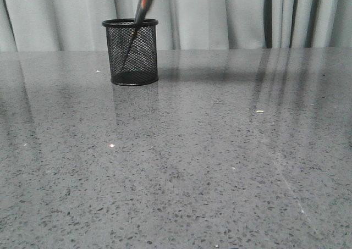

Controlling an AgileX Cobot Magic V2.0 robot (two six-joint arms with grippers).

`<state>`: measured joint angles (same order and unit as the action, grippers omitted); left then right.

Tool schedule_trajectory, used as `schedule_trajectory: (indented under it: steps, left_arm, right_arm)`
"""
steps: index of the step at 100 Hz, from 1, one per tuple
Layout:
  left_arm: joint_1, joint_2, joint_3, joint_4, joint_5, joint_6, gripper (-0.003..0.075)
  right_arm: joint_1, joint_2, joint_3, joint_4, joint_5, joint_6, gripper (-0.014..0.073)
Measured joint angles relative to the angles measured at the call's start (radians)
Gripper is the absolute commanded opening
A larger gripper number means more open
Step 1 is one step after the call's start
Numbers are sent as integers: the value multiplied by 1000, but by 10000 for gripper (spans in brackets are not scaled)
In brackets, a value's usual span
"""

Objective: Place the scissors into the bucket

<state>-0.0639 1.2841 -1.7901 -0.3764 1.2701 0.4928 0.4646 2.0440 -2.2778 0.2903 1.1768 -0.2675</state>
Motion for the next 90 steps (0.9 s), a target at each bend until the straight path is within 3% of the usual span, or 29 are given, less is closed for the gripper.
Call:
schedule_trajectory:
  steps: [50,57,66,76,90]
  left_arm:
    - [0,0,0,0,1,15,495]
    - [0,0,0,0,1,19,495]
    - [0,0,0,0,1,21,485]
    - [0,0,0,0,1,25,386]
    - [0,0,0,0,1,25,78]
  right_arm:
    - [-28,-21,-184,-162,73,55,294]
    - [-48,-44,-186,-167,80,73,253]
    - [-71,-74,-186,-167,90,89,131]
    - [-87,-102,-188,-152,90,95,-76]
    - [-90,-129,-188,-125,91,99,-43]
